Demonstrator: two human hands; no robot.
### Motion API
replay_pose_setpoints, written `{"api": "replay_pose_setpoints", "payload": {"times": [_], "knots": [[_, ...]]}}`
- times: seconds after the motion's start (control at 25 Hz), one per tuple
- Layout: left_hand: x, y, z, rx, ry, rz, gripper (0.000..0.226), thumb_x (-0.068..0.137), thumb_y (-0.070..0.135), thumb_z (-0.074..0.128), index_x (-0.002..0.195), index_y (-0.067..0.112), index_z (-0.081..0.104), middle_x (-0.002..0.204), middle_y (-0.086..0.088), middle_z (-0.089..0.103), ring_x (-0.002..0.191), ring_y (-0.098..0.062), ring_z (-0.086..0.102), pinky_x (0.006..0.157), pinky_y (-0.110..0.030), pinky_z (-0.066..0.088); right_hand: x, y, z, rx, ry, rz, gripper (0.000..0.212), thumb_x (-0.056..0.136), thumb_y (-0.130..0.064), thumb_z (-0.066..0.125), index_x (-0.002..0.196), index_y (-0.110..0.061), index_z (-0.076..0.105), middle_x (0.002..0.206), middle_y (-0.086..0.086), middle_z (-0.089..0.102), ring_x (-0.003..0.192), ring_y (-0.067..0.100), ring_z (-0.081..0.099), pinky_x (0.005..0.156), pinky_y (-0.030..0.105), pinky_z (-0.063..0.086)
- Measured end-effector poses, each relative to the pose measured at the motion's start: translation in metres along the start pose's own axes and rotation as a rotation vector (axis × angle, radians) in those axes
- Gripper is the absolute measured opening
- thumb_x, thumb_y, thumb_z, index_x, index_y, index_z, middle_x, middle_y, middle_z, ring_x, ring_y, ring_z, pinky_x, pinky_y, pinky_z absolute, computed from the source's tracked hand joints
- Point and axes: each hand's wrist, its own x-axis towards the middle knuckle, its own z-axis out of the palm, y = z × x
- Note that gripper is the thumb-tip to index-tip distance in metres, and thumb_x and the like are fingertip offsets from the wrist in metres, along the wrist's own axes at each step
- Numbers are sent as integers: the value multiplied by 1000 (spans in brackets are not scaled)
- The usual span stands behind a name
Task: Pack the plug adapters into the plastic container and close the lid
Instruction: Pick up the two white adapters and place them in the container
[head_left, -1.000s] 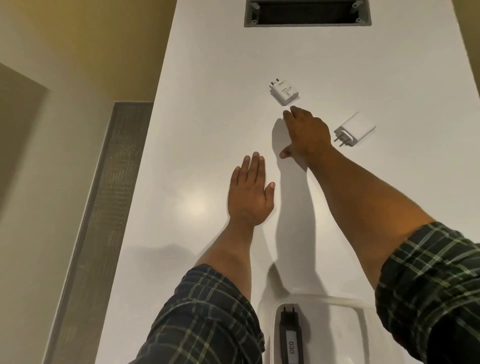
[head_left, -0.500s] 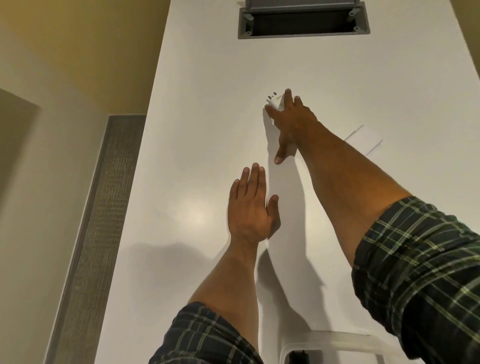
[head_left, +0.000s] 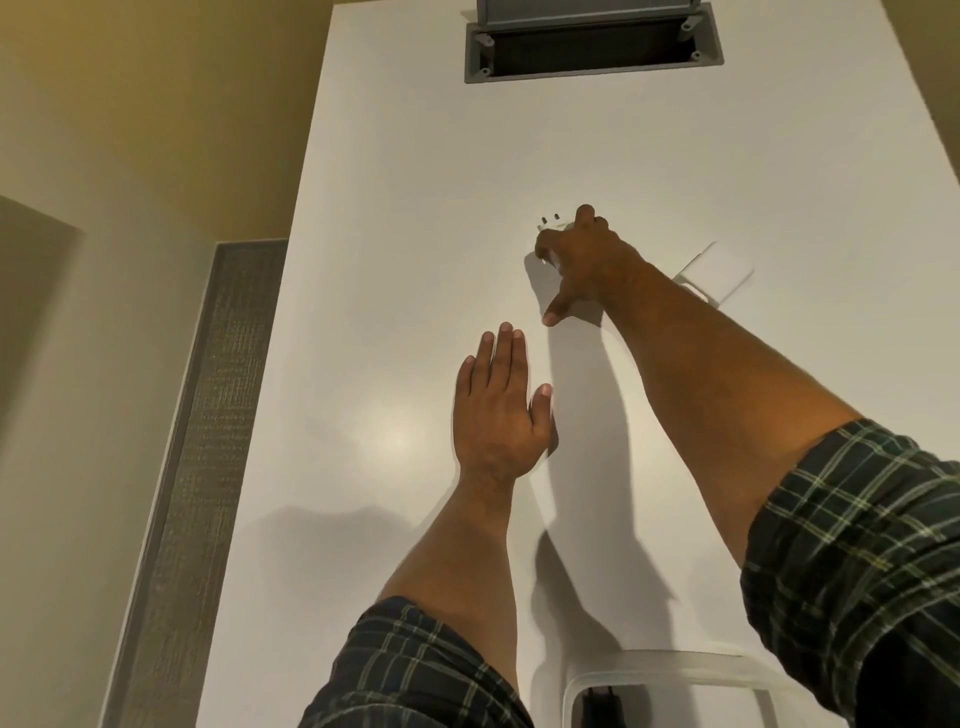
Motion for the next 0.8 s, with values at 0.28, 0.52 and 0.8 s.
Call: {"api": "replay_pose_setpoints", "payload": {"times": [0.28, 0.52, 0.8], "knots": [[-4, 1, -4, 3, 22, 22, 67, 104, 46, 28, 163, 14, 23, 171, -2, 19, 160, -21, 15, 128, -39, 18, -73, 7, 35, 397, 159, 118, 30, 76, -28, 77, 104, -35, 67, 109, 6, 51, 91, 26, 61, 77, 30, 50], [-9, 8, -24, 36, -185, -1, 63, 110, 41, 20, 165, 13, 6, 173, -2, 1, 161, -19, 2, 131, -39, 7, -165, 10, 24, 854, 288, 177, 9, 80, -33, 67, 87, -29, 70, 87, -20, 72, 76, -5, 63, 68, 17, 44], [-79, -3, -48, 14, -339, 47, 61, 111, 35, 22, 165, 11, 4, 173, -5, -1, 161, -22, 4, 129, -37, 14, -247, 15, 24, 1075, 208, 218, 31, 87, -6, 63, 109, -24, 77, 118, -5, 72, 109, 10, 65, 96, 28, 52]]}}
